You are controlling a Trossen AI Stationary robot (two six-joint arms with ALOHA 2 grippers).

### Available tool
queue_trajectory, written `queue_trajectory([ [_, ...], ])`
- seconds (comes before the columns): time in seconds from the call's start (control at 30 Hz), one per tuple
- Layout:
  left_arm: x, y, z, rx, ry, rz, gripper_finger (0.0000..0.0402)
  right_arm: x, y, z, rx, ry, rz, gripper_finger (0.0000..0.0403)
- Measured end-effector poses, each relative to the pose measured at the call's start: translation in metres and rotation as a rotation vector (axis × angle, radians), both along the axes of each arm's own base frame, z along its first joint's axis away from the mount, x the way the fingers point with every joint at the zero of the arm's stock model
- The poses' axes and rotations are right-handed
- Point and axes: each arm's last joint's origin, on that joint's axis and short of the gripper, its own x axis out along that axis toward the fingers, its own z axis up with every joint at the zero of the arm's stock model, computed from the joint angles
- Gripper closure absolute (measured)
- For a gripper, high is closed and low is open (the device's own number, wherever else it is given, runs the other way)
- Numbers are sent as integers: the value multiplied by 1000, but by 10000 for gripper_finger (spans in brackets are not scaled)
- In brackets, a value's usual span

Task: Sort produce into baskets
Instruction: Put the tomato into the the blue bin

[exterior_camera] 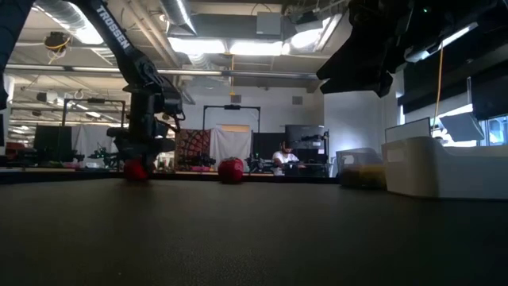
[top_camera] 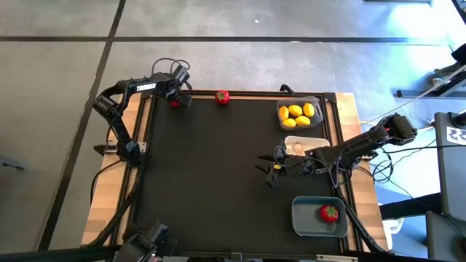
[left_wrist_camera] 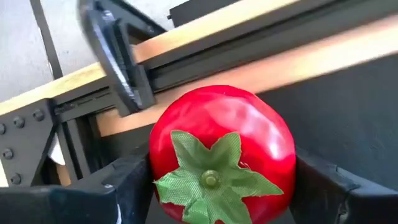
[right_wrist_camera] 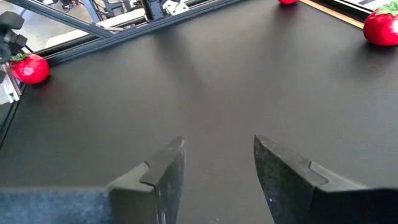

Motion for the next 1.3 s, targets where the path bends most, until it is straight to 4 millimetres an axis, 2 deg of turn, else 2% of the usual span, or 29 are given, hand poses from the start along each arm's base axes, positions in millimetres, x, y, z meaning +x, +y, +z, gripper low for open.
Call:
queue_trajectory([
  [0.23,22,-16,5,-38,27,-117,117,-6,1,12,42,-24,111,214],
  [0.4,43,-38,26,25,-14,-216,117,-17,-2,24,54,-34,128,214],
  [0.53,58,-64,52,92,-65,-319,116,-28,-5,31,74,-18,124,214],
  [0.73,73,-109,91,194,-191,-431,114,-34,-7,29,65,37,122,214],
  [0.87,83,-141,107,210,-284,-531,113,-36,-7,25,83,74,130,214],
  [1.03,99,-172,109,187,-348,-634,112,-37,-7,24,85,94,131,214],
  [1.3,151,-219,88,119,-525,-868,112,-39,-8,20,72,139,124,214],
])
